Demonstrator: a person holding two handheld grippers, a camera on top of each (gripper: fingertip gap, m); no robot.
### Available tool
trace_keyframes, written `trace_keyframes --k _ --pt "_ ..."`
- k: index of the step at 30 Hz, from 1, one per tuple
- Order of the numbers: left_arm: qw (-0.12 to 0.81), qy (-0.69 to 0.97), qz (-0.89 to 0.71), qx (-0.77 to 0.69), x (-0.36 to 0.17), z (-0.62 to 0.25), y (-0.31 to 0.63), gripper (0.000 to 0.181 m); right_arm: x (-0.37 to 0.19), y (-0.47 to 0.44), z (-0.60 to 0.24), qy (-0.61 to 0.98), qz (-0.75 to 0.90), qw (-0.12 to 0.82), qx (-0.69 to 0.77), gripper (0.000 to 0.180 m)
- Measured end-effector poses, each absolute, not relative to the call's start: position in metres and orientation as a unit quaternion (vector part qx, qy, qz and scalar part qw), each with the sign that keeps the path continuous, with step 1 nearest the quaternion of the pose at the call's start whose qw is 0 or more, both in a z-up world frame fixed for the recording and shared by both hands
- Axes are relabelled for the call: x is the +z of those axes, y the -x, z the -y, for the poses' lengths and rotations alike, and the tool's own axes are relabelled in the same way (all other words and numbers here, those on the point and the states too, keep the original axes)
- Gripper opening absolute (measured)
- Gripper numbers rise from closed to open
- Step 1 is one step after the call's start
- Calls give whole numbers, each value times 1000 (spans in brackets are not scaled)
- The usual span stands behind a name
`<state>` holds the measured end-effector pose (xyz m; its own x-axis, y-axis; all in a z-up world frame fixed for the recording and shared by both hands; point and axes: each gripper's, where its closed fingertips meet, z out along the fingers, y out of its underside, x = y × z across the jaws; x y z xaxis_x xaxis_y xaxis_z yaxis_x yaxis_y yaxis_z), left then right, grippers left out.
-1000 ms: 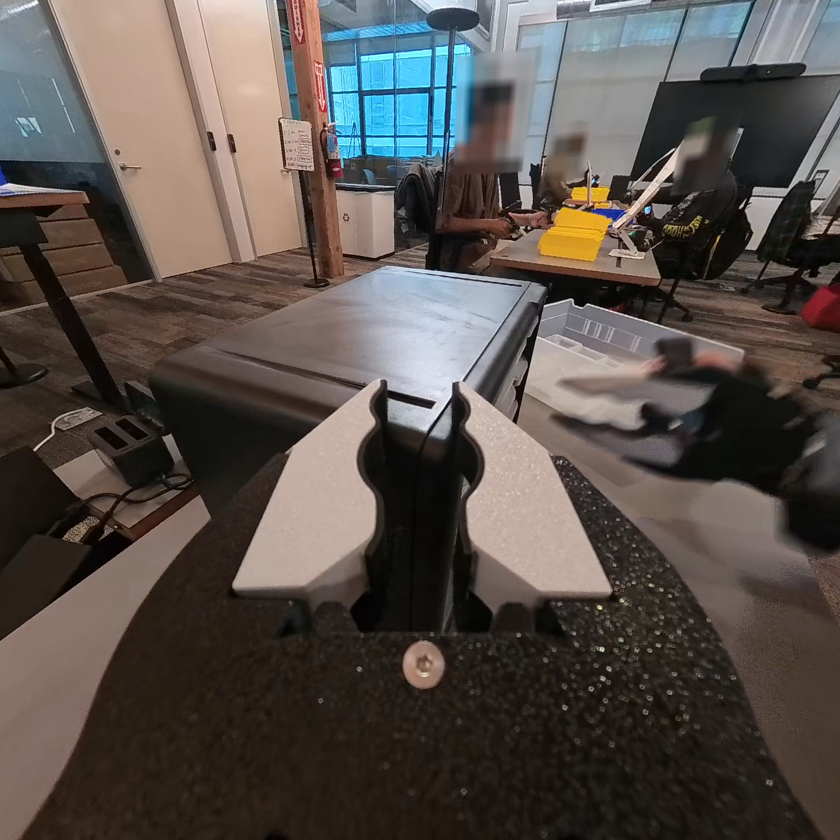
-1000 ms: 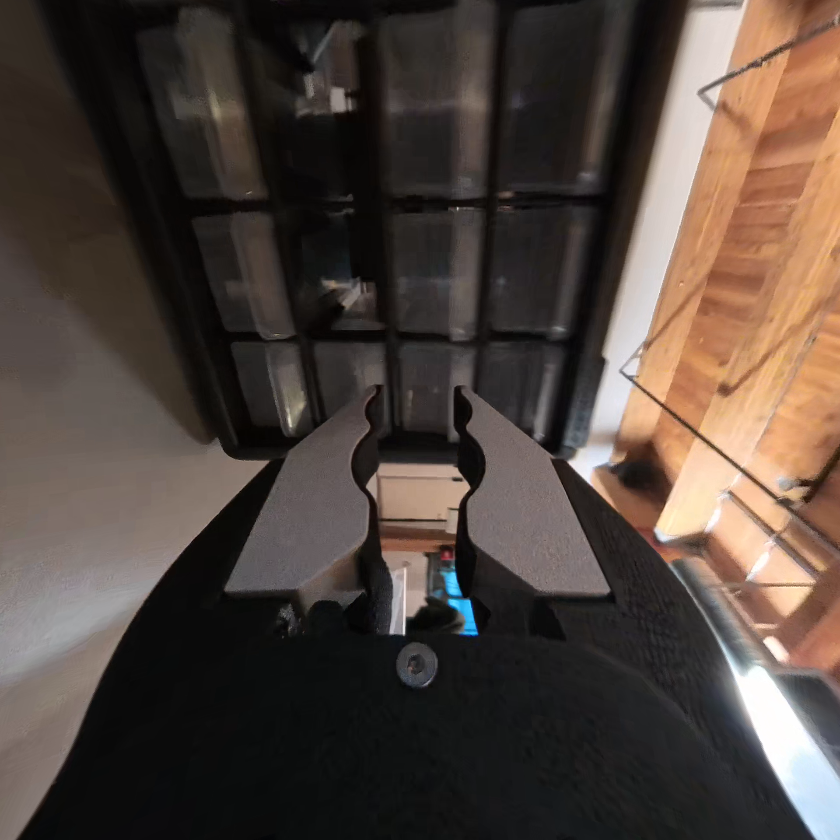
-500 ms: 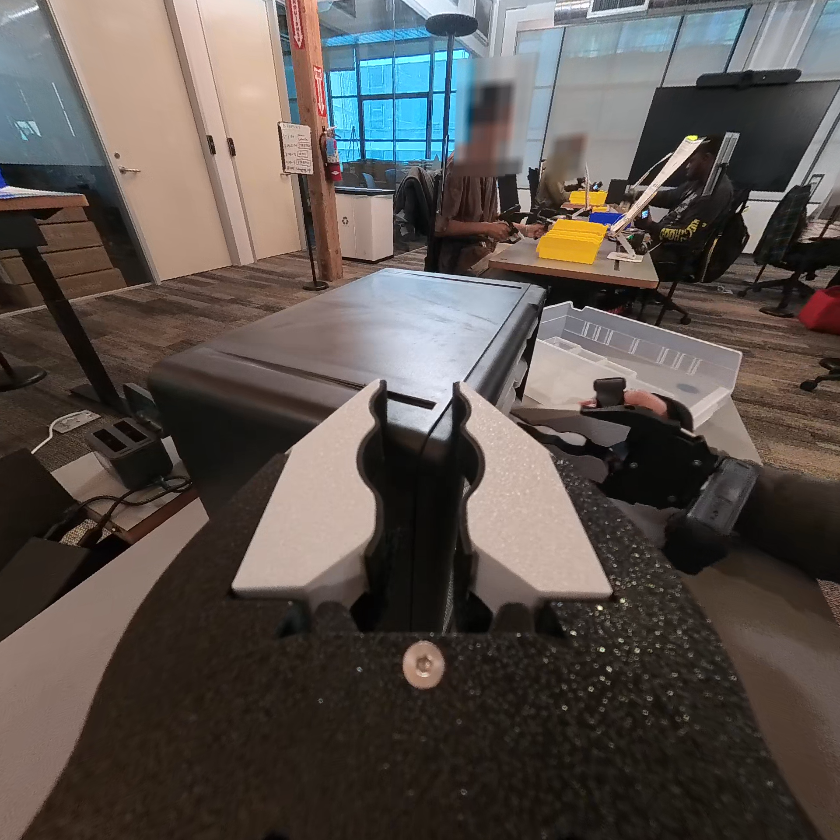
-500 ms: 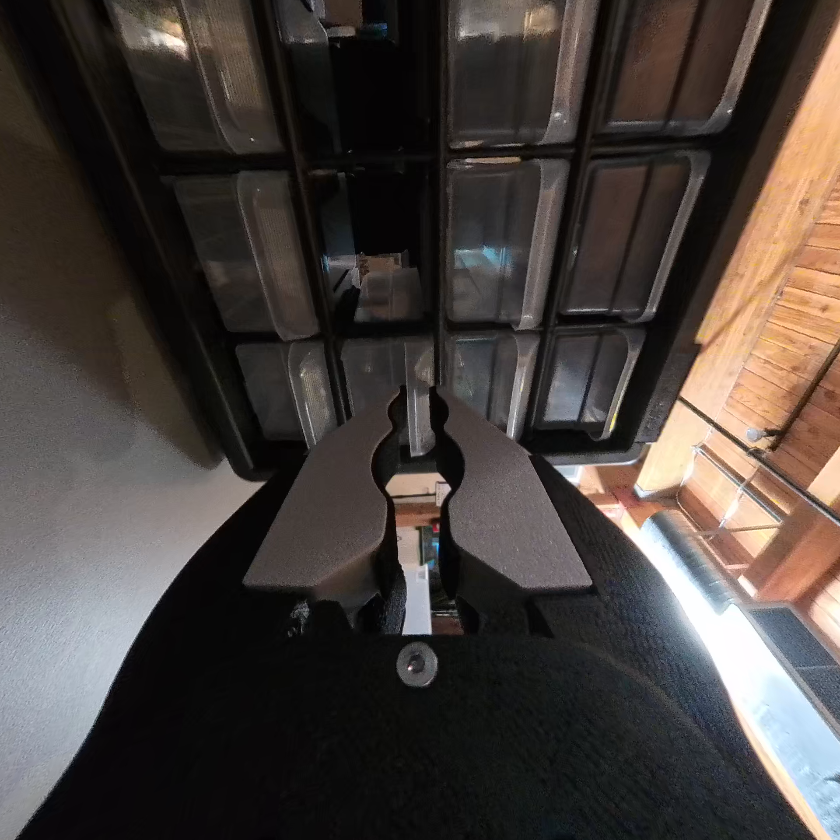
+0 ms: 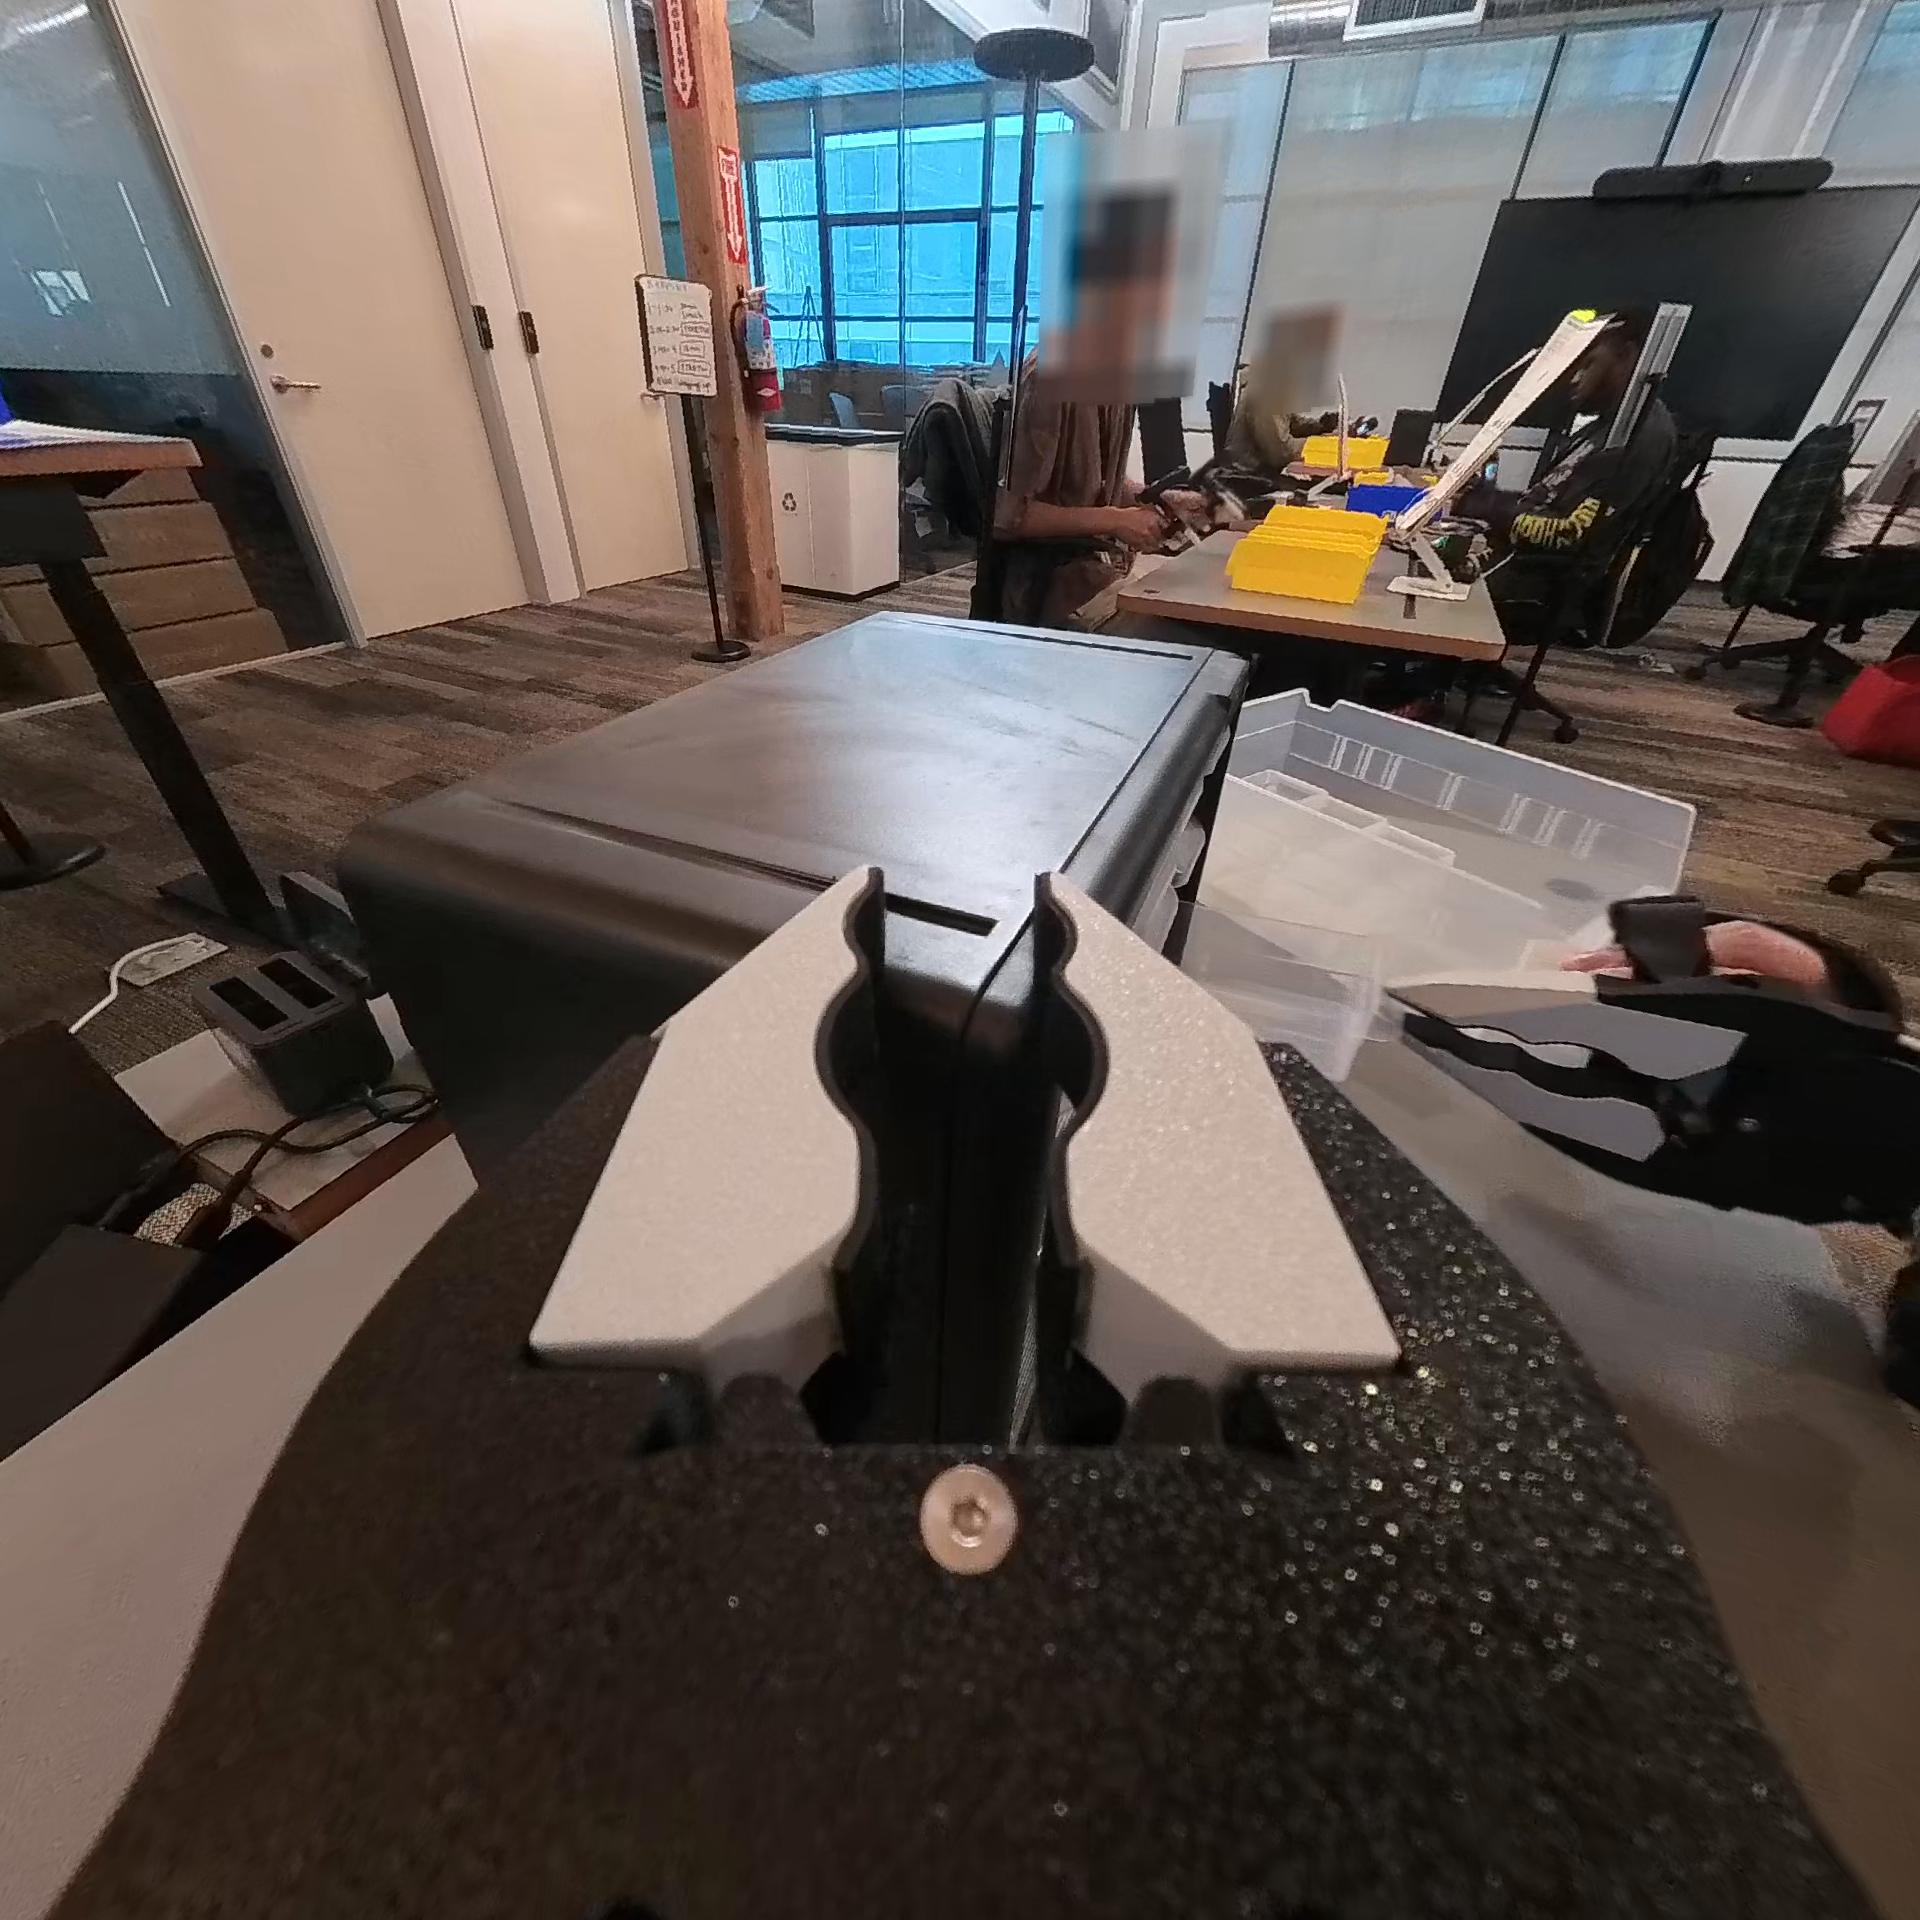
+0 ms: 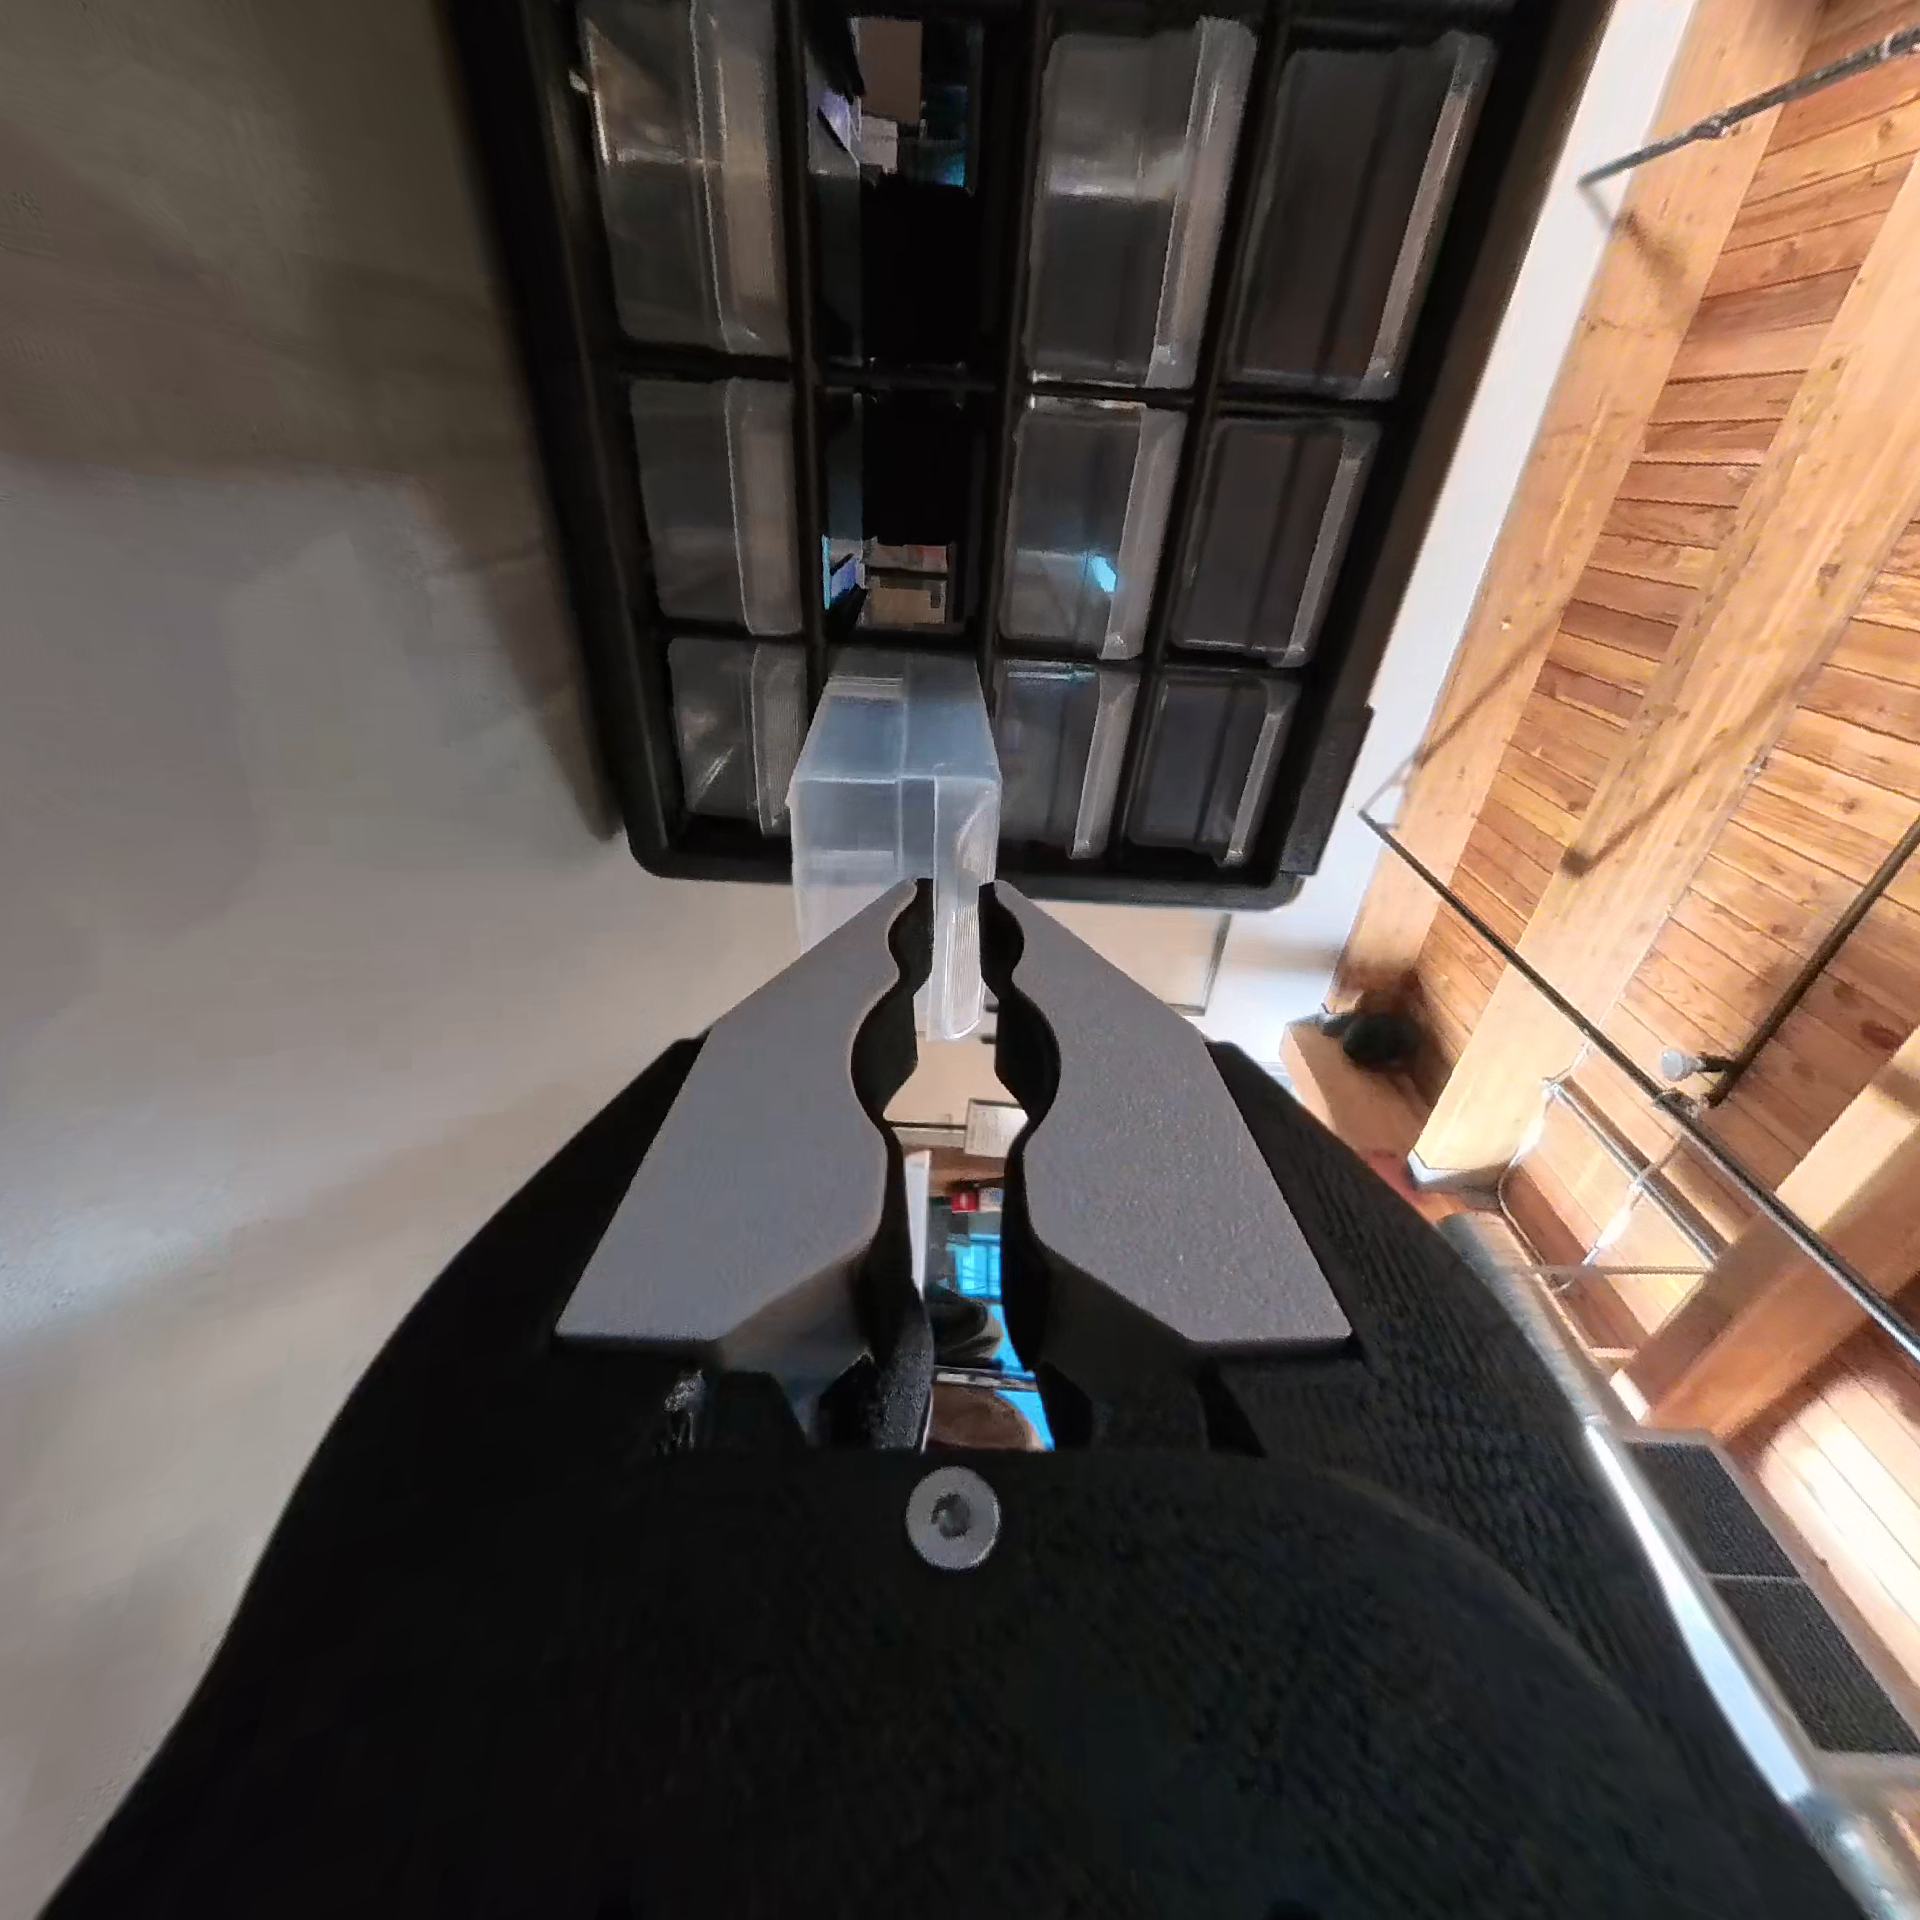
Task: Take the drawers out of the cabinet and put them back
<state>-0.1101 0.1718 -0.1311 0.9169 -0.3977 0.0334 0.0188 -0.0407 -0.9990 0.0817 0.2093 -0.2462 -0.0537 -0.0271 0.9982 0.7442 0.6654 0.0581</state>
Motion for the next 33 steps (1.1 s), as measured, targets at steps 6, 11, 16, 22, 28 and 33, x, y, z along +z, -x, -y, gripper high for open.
trace_keyframes --k 6,11,16,22,28,33 --pt "682 702 -131 -158 -131 -172 111 25 -237 -93 -192 286 666 630 -281 6" --pt "682 702 -129 -156 -131 -172 113 25 -238 -93 -185 290 672 630 -261 6" --pt "683 702 -126 -157 -131 -173 113 25 -244 -99 -179 232 689 623 -288 7" --pt "683 703 -127 -154 -131 -173 113 25 -252 -109 -169 228 695 618 -288 8" --pt "683 702 -126 -155 -131 -173 113 25 -251 -123 -150 258 701 620 -241 3" --pt "683 703 -126 -155 -131 -173 113 25 -265 -123 -134 295 727 604 -140 5"
